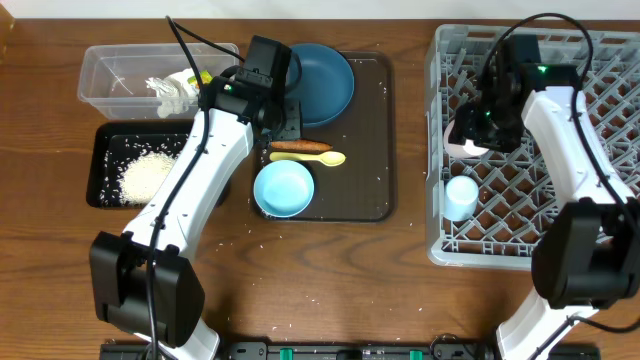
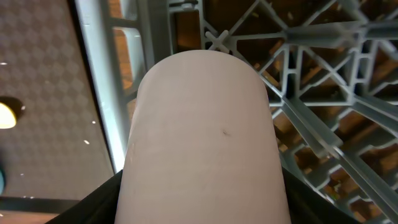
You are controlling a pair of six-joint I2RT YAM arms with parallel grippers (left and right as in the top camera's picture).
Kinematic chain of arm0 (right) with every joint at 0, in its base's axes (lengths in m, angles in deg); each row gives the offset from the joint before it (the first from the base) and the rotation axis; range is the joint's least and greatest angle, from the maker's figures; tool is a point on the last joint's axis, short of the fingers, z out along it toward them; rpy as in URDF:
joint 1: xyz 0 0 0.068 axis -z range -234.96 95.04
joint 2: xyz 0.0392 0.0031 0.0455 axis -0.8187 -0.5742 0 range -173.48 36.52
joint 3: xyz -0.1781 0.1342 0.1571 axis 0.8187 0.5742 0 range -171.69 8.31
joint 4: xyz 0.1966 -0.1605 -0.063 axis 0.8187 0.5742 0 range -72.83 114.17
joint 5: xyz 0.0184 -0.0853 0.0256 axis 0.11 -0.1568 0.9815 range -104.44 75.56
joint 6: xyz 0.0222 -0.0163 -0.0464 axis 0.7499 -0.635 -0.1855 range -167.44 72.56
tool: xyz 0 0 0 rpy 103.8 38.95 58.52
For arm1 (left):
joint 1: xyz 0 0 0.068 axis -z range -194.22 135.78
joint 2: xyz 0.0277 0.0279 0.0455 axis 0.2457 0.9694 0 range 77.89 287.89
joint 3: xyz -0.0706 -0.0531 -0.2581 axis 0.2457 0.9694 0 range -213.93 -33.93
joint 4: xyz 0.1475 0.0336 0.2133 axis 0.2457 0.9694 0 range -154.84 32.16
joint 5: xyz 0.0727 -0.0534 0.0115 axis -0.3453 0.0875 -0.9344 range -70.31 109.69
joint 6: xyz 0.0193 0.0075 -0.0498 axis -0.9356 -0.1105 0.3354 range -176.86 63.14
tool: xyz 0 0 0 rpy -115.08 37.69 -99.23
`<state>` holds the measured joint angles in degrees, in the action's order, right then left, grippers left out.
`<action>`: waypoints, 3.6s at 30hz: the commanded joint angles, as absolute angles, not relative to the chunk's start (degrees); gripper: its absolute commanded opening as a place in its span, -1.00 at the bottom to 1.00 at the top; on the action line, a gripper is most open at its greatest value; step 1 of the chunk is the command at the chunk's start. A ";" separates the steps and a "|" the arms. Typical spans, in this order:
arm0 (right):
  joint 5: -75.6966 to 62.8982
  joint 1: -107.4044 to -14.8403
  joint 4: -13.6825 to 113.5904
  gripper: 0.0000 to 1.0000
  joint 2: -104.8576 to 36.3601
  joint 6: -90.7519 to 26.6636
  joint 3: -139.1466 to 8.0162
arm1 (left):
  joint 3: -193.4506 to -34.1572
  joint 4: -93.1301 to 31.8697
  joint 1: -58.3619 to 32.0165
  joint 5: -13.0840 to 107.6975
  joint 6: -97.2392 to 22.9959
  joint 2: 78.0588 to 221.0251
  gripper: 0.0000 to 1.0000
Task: Sort waste into correct bins and load items into the dishwasher rack
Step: 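Place the pink cup upside down in the dish rack with the right gripper, then grasp the light-blue bowl on the brown tray with the left gripper, then hand the light-blue bowl from the left gripper to the right gripper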
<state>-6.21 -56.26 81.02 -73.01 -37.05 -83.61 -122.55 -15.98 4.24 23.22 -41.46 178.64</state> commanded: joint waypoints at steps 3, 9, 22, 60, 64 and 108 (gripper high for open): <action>-5.16 -56.54 80.81 0.64 -75.13 -37.88 -83.96 | -122.20 -15.56 4.19 21.95 -41.74 178.75 -0.30; -4.14 -56.43 80.65 0.99 -74.30 -37.84 -86.23 | -122.20 -15.36 4.19 21.95 -41.74 178.78 -0.30; -2.26 -58.34 87.91 0.99 -67.33 -39.85 -100.53 | -122.24 -10.07 4.21 22.04 -41.77 177.42 -0.30; -0.07 -64.30 87.62 0.96 -65.12 -41.53 -97.18 | -110.85 -10.20 14.29 22.21 -33.59 176.92 -0.26; -0.09 -64.30 87.52 0.96 -65.12 -41.57 -97.16 | -110.63 -11.25 15.34 22.19 -33.64 176.92 -0.27; 2.11 -81.46 69.44 0.57 -65.93 -30.82 -80.77 | -105.67 -14.07 -9.40 22.00 -36.63 157.60 -0.14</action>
